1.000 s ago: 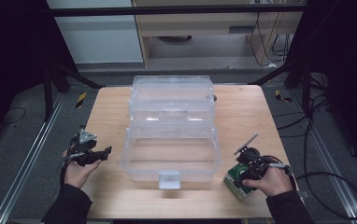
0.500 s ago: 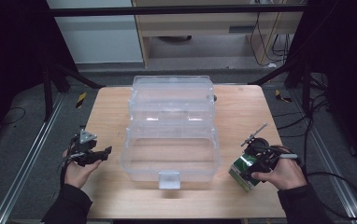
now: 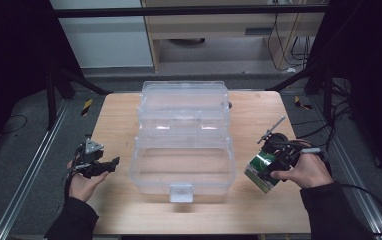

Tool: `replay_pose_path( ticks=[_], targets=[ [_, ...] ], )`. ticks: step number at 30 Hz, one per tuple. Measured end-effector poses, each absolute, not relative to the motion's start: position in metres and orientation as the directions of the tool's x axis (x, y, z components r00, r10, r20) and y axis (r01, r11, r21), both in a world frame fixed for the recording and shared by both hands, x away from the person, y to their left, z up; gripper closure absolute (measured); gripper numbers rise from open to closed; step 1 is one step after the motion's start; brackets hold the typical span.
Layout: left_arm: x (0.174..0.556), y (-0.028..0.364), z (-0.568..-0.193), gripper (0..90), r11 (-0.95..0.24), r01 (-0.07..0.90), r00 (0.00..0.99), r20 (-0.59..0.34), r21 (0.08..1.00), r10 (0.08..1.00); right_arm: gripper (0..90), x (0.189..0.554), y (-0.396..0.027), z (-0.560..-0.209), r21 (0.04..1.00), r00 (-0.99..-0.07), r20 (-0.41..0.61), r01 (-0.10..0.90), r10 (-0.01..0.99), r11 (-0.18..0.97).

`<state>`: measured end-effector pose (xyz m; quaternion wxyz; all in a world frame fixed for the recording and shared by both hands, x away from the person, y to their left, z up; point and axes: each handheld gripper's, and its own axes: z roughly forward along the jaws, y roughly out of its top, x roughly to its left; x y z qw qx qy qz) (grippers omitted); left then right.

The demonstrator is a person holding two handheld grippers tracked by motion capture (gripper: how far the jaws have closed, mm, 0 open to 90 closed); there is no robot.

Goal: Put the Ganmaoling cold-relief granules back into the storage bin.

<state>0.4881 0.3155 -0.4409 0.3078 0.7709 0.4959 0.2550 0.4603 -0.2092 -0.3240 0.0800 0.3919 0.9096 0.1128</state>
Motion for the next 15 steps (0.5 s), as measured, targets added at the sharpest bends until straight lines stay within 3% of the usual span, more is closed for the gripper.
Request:
replay_pose_path(
  ticks=[15],
  targets=[
    [0.488, 0.316, -0.441, 31.2, -0.319, 0.607, 0.379, 0.087, 0.728, 0.921, 17.3, 0.482, -0.194, -0.289, 0.295, -0.78, -0.069, 0.579, 0.622, 0.76]
  ],
)
